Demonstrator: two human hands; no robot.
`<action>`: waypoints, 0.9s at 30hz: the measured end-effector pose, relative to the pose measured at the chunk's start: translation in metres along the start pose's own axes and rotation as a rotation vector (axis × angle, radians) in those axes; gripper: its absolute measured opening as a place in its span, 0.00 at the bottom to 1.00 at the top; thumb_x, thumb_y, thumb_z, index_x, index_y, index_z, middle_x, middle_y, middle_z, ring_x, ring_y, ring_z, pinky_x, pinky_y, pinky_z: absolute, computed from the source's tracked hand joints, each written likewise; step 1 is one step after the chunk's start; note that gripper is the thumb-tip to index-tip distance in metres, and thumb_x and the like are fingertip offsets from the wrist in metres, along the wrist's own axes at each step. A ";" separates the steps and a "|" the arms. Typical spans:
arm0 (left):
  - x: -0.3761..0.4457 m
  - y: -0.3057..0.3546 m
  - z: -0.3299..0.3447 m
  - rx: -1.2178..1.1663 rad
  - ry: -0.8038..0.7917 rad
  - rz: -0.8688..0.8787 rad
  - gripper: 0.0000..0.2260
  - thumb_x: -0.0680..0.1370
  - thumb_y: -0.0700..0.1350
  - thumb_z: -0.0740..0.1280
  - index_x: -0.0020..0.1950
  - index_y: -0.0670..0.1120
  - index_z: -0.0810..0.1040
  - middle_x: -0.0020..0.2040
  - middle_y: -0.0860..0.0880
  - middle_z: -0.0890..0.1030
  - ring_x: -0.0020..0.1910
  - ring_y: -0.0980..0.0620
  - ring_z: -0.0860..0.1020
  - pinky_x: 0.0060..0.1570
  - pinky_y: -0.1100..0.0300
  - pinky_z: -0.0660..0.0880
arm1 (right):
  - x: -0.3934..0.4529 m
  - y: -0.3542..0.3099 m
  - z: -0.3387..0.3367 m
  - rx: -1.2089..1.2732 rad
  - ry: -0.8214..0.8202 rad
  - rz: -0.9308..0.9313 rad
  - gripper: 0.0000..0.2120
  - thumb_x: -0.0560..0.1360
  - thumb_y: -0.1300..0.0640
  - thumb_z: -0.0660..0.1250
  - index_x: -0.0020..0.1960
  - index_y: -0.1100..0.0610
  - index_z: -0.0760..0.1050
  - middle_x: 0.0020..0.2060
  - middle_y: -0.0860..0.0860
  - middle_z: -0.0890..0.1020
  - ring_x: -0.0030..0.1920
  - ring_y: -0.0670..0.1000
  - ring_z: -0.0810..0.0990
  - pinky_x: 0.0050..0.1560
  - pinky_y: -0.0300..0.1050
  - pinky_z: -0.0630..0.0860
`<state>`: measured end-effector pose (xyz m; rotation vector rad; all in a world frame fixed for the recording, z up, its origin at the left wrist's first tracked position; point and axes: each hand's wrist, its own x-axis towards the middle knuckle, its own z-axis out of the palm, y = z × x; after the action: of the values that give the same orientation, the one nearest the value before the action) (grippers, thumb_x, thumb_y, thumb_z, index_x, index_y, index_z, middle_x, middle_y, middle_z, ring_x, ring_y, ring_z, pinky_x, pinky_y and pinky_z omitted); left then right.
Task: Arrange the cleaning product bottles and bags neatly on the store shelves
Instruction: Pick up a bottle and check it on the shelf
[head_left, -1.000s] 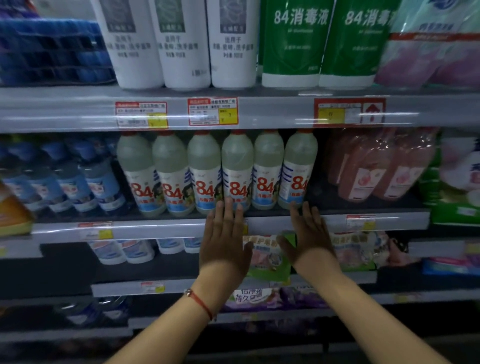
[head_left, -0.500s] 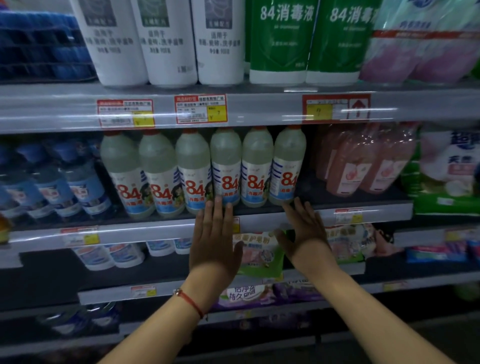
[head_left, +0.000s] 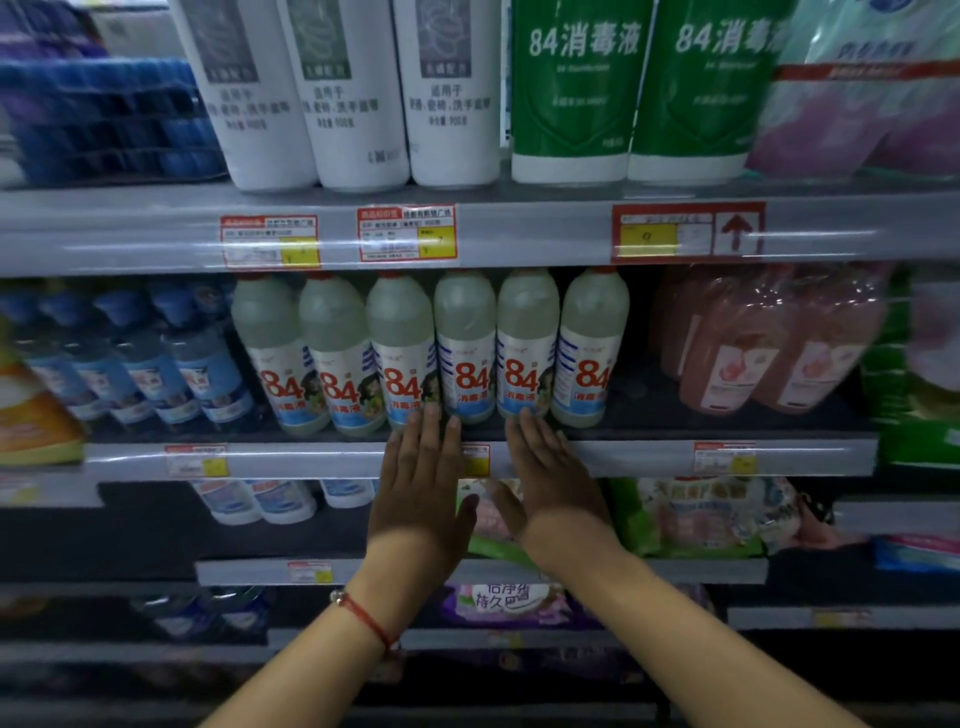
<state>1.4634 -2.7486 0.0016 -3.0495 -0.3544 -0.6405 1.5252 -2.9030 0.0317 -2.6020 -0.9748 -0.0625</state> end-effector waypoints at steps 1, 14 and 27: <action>-0.001 0.000 -0.001 -0.004 0.008 -0.014 0.45 0.70 0.55 0.75 0.79 0.40 0.57 0.80 0.37 0.59 0.79 0.41 0.54 0.77 0.48 0.44 | 0.002 0.001 0.000 -0.022 -0.017 0.009 0.33 0.76 0.42 0.54 0.71 0.63 0.73 0.70 0.59 0.75 0.70 0.57 0.76 0.73 0.47 0.59; -0.008 0.000 -0.005 -0.167 -0.126 -0.270 0.42 0.82 0.60 0.60 0.76 0.49 0.28 0.76 0.45 0.27 0.76 0.47 0.28 0.75 0.52 0.31 | -0.028 0.048 -0.017 0.306 0.262 0.114 0.25 0.84 0.50 0.60 0.79 0.42 0.61 0.80 0.39 0.40 0.78 0.39 0.36 0.75 0.32 0.39; -0.006 -0.002 0.007 -0.144 -0.055 -0.240 0.42 0.79 0.57 0.66 0.81 0.48 0.39 0.80 0.43 0.39 0.79 0.43 0.39 0.77 0.48 0.40 | -0.006 0.043 -0.017 0.122 0.063 0.316 0.28 0.84 0.50 0.57 0.81 0.41 0.52 0.81 0.47 0.37 0.81 0.58 0.38 0.80 0.52 0.44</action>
<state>1.4604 -2.7476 -0.0072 -3.1947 -0.7153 -0.6155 1.5494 -2.9426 0.0331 -2.5890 -0.5202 -0.0036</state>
